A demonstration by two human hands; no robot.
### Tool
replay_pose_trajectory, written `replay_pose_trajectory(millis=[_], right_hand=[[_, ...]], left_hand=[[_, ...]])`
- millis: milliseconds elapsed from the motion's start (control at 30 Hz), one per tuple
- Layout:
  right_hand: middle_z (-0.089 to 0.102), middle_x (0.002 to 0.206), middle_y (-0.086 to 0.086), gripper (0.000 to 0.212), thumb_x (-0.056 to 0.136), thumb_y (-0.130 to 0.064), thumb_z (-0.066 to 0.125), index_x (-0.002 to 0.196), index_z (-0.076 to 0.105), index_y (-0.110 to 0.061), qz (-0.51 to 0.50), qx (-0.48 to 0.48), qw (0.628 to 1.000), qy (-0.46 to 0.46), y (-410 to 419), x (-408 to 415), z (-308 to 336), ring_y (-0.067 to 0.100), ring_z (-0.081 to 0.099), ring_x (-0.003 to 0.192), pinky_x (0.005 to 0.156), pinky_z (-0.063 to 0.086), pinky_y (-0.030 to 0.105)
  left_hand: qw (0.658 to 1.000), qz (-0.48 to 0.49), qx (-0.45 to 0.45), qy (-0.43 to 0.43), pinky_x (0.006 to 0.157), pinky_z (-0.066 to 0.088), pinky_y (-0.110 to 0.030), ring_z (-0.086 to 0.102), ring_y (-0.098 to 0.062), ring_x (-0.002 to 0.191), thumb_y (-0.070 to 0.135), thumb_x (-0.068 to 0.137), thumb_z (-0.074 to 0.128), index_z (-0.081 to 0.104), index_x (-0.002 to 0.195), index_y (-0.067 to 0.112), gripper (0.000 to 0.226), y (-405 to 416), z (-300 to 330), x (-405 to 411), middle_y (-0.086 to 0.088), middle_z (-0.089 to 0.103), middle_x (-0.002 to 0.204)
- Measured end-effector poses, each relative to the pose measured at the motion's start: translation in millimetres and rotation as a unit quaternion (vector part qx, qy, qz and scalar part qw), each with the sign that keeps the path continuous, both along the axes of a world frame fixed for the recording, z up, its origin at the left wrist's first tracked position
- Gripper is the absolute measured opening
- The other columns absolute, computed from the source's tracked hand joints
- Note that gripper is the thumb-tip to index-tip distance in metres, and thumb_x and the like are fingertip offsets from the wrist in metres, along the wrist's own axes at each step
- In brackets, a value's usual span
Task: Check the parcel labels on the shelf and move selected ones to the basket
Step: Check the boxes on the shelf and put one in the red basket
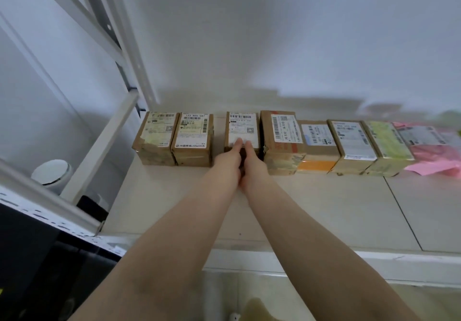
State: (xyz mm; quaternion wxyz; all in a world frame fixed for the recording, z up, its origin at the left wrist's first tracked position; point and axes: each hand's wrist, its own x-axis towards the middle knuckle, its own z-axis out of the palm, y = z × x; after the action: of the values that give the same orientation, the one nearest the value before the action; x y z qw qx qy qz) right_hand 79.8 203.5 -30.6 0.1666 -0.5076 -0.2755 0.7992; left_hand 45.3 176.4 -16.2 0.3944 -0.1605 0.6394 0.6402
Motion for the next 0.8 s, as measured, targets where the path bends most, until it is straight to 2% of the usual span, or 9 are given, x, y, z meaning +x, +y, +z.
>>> replay_pose_trajectory(millis=[67, 200, 333, 433, 533, 600, 667, 733, 800], right_hand=[[0.066, 0.111, 0.009, 0.060, 0.082, -0.052, 0.073, 0.118, 0.058, -0.006, 0.008, 0.009, 1.000, -0.007, 1.1, 3.6, -1.7, 0.031, 0.065, 0.109, 0.100, 0.052, 0.046], [0.069, 0.093, 0.008, 0.043, 0.083, -0.049, 0.074, 0.089, 0.061, -0.008, 0.011, 0.009, 1.000, 0.007, 0.9, 6.0, -3.4, 0.031, 0.068, 0.095, 0.094, 0.055, 0.047], [0.072, 0.092, 0.010, 0.034, 0.087, -0.040, 0.073, 0.096, 0.067, -0.009, 0.010, -0.011, 0.999, 0.048, 0.0, 12.3, -7.9, 0.028, 0.069, 0.084, 0.087, 0.056, 0.045], [0.073, 0.090, 0.012, 0.024, 0.088, -0.033, 0.073, 0.093, 0.068, -0.010, 0.001, -0.043, 0.996, 0.082, -4.1, 20.4, -7.4, 0.030, 0.071, 0.088, 0.091, 0.056, 0.047], [0.074, 0.103, 0.012, 0.034, 0.085, -0.036, 0.075, 0.105, 0.070, -0.009, 0.022, -0.058, 0.992, 0.106, -13.3, 28.1, -7.4, 0.030, 0.069, 0.105, 0.101, 0.051, 0.046], [0.075, 0.108, 0.013, 0.037, 0.082, -0.038, 0.078, 0.103, 0.071, -0.009, 0.032, -0.046, 0.993, 0.102, -18.2, 33.8, -10.5, 0.029, 0.069, 0.108, 0.102, 0.051, 0.043], [0.074, 0.111, 0.013, 0.040, 0.078, -0.037, 0.081, 0.105, 0.072, -0.008, 0.037, -0.029, 0.994, 0.102, -20.1, 38.0, -13.0, 0.028, 0.068, 0.110, 0.103, 0.051, 0.041], [0.074, 0.112, 0.011, 0.047, 0.076, -0.033, 0.083, 0.113, 0.070, -0.007, 0.039, -0.015, 0.992, 0.116, -23.0, 43.7, -9.4, 0.025, 0.069, 0.107, 0.098, 0.053, 0.036], [0.073, 0.110, 0.007, 0.058, 0.075, -0.031, 0.084, 0.126, 0.064, -0.010, 0.046, 0.006, 0.989, 0.137, -25.5, 47.0, -5.2, 0.020, 0.070, 0.095, 0.083, 0.056, 0.031]], left_hand=[[1.000, -0.005, 0.003, 0.006, 0.073, 0.048, -0.035, 0.059, -0.025, 0.073, 0.050, 0.080, 0.071, 0.063, 0.114, 0.006, 0.057, -3.6, -2.0, 2.7, -0.006, 0.062, 0.085], [0.999, 0.000, 0.018, 0.029, 0.072, 0.049, -0.034, 0.059, -0.024, 0.074, 0.044, 0.082, 0.072, 0.062, 0.117, 0.002, 0.055, -12.1, -6.2, 8.2, -0.008, 0.064, 0.090], [0.996, 0.021, 0.063, 0.063, 0.058, 0.051, -0.026, 0.063, -0.021, 0.073, 0.030, 0.090, 0.066, 0.060, 0.116, 0.007, 0.036, -22.9, -13.8, 20.3, -0.008, 0.066, 0.096], [0.992, 0.034, 0.094, 0.070, 0.064, 0.052, -0.026, 0.065, -0.016, 0.078, 0.030, 0.090, 0.066, 0.058, 0.116, 0.018, 0.029, -31.6, -21.0, 26.4, -0.006, 0.069, 0.107], [0.989, 0.032, 0.116, 0.080, 0.071, 0.055, -0.030, 0.070, -0.019, 0.089, 0.031, 0.087, 0.069, 0.061, 0.121, 0.016, 0.038, -42.5, -22.7, 32.4, -0.007, 0.072, 0.109], [0.988, 0.030, 0.129, 0.082, 0.082, 0.057, -0.036, 0.070, -0.023, 0.096, 0.029, 0.087, 0.070, 0.062, 0.122, 0.013, 0.039, -50.1, -24.6, 35.7, -0.010, 0.072, 0.111], [0.985, 0.036, 0.146, 0.084, 0.080, 0.058, -0.032, 0.070, -0.022, 0.093, 0.022, 0.089, 0.068, 0.062, 0.121, 0.008, 0.035, -57.1, -23.6, 36.5, -0.013, 0.071, 0.110], [0.980, 0.034, 0.171, 0.095, 0.074, 0.058, -0.024, 0.070, -0.019, 0.086, 0.015, 0.090, 0.066, 0.061, 0.121, 0.004, 0.034, -66.5, -18.5, 37.0, -0.012, 0.072, 0.105], [0.975, 0.018, 0.193, 0.107, 0.073, 0.057, -0.019, 0.071, -0.013, 0.083, 0.011, 0.090, 0.065, 0.061, 0.123, 0.005, 0.033, -74.4, -12.7, 34.4, -0.009, 0.073, 0.101]])
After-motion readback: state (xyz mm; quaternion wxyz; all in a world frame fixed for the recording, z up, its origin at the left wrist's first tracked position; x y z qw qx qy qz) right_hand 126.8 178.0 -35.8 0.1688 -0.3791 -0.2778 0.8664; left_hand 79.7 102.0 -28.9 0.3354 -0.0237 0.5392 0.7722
